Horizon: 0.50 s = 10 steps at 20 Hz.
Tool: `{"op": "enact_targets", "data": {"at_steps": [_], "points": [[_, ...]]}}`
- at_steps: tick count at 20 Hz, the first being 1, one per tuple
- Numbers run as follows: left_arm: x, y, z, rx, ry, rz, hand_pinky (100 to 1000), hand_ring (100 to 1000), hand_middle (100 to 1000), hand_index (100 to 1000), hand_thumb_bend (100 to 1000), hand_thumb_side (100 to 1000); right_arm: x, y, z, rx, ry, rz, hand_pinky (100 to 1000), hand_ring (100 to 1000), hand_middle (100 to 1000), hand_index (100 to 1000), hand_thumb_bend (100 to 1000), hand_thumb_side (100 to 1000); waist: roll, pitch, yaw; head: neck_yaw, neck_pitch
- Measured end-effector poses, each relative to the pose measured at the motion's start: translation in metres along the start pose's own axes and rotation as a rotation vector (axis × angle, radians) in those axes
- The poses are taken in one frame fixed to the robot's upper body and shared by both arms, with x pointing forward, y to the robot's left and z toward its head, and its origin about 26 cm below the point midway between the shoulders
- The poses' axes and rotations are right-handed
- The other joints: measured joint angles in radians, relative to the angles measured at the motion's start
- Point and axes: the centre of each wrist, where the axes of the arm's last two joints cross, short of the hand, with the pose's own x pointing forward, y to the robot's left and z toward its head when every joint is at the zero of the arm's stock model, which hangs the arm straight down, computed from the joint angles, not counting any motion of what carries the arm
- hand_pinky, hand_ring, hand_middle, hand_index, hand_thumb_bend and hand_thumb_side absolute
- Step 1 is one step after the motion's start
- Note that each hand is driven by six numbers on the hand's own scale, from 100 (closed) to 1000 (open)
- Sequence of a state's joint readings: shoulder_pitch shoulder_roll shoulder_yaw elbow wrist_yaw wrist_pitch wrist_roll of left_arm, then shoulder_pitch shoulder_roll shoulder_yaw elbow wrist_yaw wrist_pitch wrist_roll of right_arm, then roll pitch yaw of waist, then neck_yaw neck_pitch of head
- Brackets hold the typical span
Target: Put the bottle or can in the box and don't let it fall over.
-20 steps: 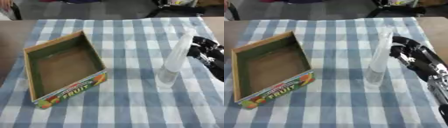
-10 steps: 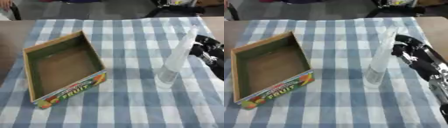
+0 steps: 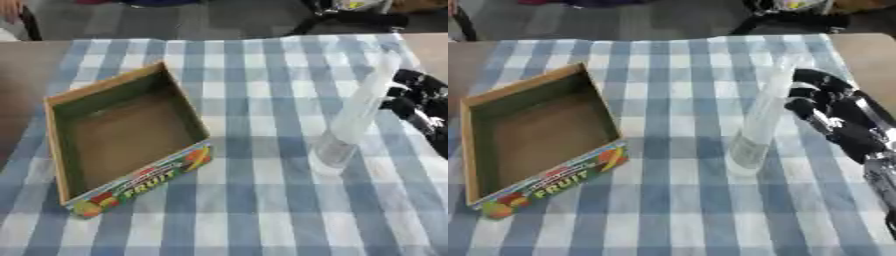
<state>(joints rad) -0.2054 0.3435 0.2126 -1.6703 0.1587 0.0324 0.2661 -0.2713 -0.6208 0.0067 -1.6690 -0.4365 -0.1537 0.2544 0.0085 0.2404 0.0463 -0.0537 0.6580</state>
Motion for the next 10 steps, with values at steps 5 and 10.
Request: {"op": "enact_targets", "data": {"at_steps": [5, 10], "points": [[0.0000, 0.0000, 0.0000, -0.002, -0.001, 0.000, 864, 518, 699, 774, 769, 539, -0.0014, 0.0003, 0.0020, 0.027, -0.006, 0.001, 771, 826, 865, 874, 366, 378, 0.000, 0.000, 0.000, 0.000, 0.000], [0.0000, 0.0000, 0.0000, -0.004, -0.002, 0.000, 864, 518, 696, 774, 768, 539, -0.0019, 0.0014, 0.0020, 0.048, -0.003, -0.001, 771, 828, 876, 875, 361, 387, 0.000, 0.000, 0.000, 0.000, 0.000]]}}
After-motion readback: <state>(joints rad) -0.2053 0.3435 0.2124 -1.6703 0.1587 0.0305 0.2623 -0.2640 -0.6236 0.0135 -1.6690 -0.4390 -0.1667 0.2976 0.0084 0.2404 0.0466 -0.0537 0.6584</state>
